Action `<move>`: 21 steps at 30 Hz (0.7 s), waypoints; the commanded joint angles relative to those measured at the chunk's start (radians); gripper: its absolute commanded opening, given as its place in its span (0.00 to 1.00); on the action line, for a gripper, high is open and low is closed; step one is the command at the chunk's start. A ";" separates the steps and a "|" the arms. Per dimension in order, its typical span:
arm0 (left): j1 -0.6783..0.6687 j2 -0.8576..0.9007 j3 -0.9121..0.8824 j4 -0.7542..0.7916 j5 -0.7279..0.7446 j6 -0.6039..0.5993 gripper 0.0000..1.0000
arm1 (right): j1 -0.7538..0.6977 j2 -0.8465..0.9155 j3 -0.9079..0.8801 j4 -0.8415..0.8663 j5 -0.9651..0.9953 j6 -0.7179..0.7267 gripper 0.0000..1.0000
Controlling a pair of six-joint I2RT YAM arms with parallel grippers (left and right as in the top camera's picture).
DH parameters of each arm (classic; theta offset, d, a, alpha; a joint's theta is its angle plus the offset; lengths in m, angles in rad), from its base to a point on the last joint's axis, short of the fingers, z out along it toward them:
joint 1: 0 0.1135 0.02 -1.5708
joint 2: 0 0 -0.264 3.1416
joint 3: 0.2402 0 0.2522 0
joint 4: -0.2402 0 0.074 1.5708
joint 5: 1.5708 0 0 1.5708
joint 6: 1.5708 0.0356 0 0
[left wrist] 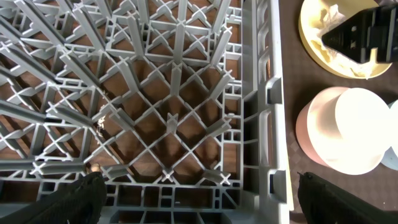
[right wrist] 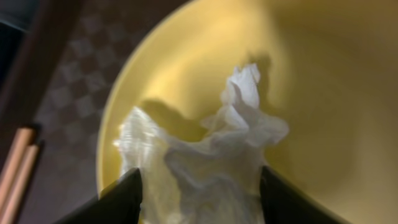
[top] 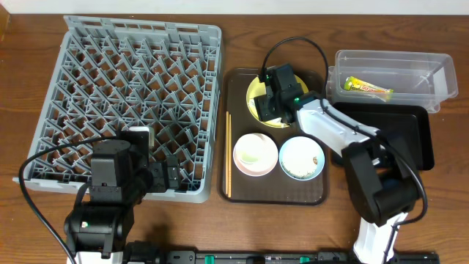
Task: Sort waste into correct bins and load items into the dishwasher
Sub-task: 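Return the right gripper to the plate and grasp the white tissue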
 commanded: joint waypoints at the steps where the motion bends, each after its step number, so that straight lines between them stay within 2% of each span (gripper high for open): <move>1: 0.002 -0.002 0.018 -0.003 0.013 -0.005 0.98 | 0.011 0.005 0.003 0.007 0.098 0.095 0.29; 6: 0.002 -0.002 0.017 -0.002 0.013 -0.005 0.98 | 0.006 -0.016 0.004 0.003 0.099 0.094 0.01; 13: 0.002 -0.002 0.017 -0.002 0.013 -0.005 0.98 | -0.069 -0.183 0.004 -0.006 0.102 0.093 0.01; 21: 0.002 -0.002 0.017 -0.002 0.013 -0.005 0.98 | -0.280 -0.387 0.004 -0.005 0.199 0.099 0.01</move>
